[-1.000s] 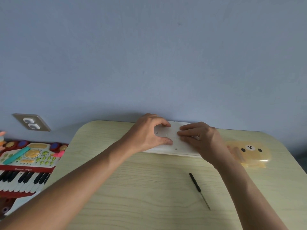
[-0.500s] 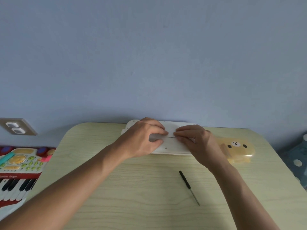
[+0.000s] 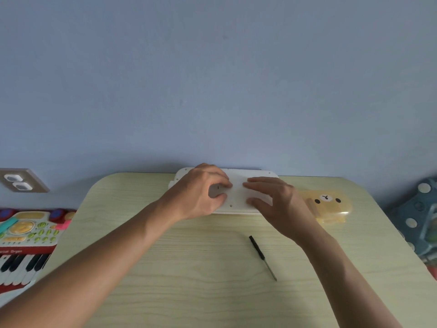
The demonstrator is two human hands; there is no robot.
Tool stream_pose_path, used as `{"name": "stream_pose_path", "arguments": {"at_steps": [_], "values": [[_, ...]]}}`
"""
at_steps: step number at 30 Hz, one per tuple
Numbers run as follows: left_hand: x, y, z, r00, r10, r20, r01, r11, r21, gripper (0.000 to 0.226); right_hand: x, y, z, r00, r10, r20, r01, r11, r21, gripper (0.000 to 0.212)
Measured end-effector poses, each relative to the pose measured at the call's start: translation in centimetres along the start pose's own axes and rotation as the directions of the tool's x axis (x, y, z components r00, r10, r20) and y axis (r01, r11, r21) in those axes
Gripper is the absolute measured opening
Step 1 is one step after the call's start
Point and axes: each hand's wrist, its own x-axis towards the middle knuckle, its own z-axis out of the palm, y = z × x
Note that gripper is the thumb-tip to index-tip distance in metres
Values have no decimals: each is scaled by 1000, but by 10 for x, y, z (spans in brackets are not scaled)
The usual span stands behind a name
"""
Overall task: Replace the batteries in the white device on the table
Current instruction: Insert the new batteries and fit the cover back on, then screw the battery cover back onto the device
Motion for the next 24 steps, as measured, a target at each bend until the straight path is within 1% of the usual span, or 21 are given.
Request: {"name": "stream_pose_path", "arguments": {"at_steps": [2, 3, 4, 5, 6, 8, 11, 14, 19, 21, 22, 24], "values": [[3, 2, 0, 1000, -6, 4, 6, 1000, -9, 25, -11, -5, -12, 1000, 8, -17, -8, 1000, -14, 17], [4, 3, 1, 1000, -12, 5, 12, 1000, -18, 25, -16, -10, -19, 999, 42, 15, -42, 999, -15, 11], [5, 3, 2, 1000, -19, 2, 19, 999, -27, 26, -20, -15, -25, 992, 100, 72, -98, 995, -28, 14], [6, 3, 4, 1000, -28, -2, 28, 999, -34, 29, -24, -19, -29, 976, 160, 145, -154, 987, -50, 21], [7, 3, 6, 999, -37, -7, 37, 999, -38, 34, -28, -24, -32, 949, 221, 224, -204, 974, -95, 27], [10, 5, 11, 999, -46, -13, 46, 999, -23, 46, -35, -32, -32, 900, 293, 323, -247, 953, -176, 34], [14, 7, 17, 997, -74, 2, 74, 997, -9, 60, -43, -39, -26, 854, 338, 394, -270, 938, -219, 37], [16, 4, 18, 995, -95, 14, 95, 995, -29, 63, -45, -40, -19, 820, 367, 439, -267, 924, -275, 34], [17, 3, 20, 995, -98, 9, 98, 994, -46, 63, -41, -35, -14, 786, 395, 475, -296, 916, -271, 28], [17, 2, 21, 995, -98, 1, 98, 994, -49, 63, -37, -34, -18, 779, 382, 496, -324, 924, -202, 24], [17, 1, 22, 995, -97, -2, 97, 994, -52, 63, -33, -32, -22, 790, 369, 489, -344, 928, -145, 21], [16, 0, 23, 996, -87, -13, 86, 995, -55, 64, -21, -30, -33, 844, 343, 412, -372, 928, -11, 18]]}}
